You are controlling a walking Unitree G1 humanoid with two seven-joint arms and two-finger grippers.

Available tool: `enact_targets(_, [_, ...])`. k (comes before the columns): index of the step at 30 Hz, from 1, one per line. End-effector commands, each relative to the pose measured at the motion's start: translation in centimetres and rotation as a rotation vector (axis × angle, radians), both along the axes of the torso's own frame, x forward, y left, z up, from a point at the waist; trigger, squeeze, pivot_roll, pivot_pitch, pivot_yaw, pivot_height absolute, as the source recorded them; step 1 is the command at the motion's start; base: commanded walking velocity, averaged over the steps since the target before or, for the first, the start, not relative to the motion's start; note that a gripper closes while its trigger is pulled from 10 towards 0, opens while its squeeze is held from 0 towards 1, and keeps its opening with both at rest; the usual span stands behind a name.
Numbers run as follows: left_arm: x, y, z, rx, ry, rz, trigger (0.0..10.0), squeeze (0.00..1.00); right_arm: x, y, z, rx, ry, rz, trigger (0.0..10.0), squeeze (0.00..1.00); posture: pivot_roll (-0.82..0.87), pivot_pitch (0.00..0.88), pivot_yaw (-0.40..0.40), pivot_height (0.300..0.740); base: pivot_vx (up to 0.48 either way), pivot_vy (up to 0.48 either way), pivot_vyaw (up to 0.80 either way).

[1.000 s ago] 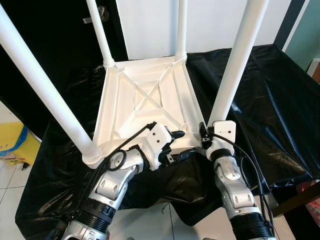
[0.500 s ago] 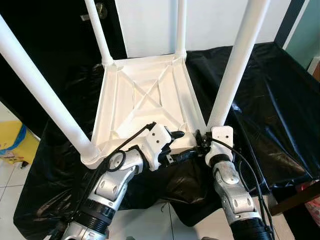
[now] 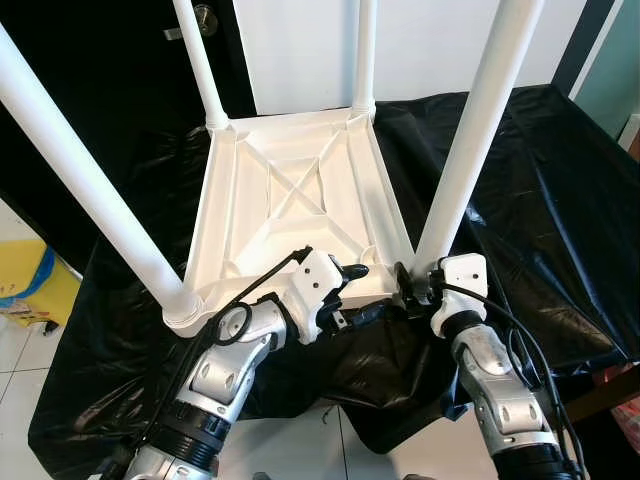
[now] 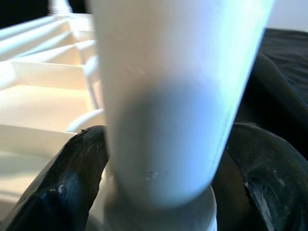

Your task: Building children table

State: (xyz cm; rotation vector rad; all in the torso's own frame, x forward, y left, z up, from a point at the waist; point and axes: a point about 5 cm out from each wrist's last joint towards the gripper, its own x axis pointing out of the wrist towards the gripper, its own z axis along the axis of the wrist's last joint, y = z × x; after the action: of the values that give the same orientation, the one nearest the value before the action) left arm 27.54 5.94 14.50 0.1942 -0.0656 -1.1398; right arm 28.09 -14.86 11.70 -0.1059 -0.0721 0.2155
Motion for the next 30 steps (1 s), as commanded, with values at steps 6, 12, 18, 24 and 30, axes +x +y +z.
enact_targets(6, [0.0,0.2,0.3,0.008,-0.011,0.0,10.0,0.0,0.3,-0.9,0.1,-0.006,-0.003,0.116,10.0,0.0,-0.12,0.041,0.05,0.74,0.0,0.0,0.0])
enact_targets(12, [0.3,0.6,0.5,0.015,-0.018,0.005,10.0,0.0,1.4,-1.7,0.7,-0.06,0.013,0.315,10.0,0.0,-0.12,0.038,0.066,0.74,0.0,0.0,0.0])
enact_targets(18, [0.5,0.7,0.6,0.023,-0.022,0.001,10.0,0.0,2.9,-2.1,1.1,-0.117,0.046,0.44,10.0,0.0,-0.12,0.033,0.069,0.74,0.0,0.0,0.0])
enact_targets(24, [0.6,0.7,0.8,0.022,-0.026,0.002,10.0,0.0,3.6,-2.1,0.7,-0.143,0.069,0.465,3.5,0.0,-0.11,0.03,0.068,0.74,0.0,0.0,0.0])
enact_targets(30, [0.6,0.7,0.8,0.023,-0.031,0.008,10.0,0.0,4.1,-2.3,0.1,-0.16,0.092,0.506,0.0,0.0,-0.1,0.036,0.062,0.74,0.0,0.0,0.0])
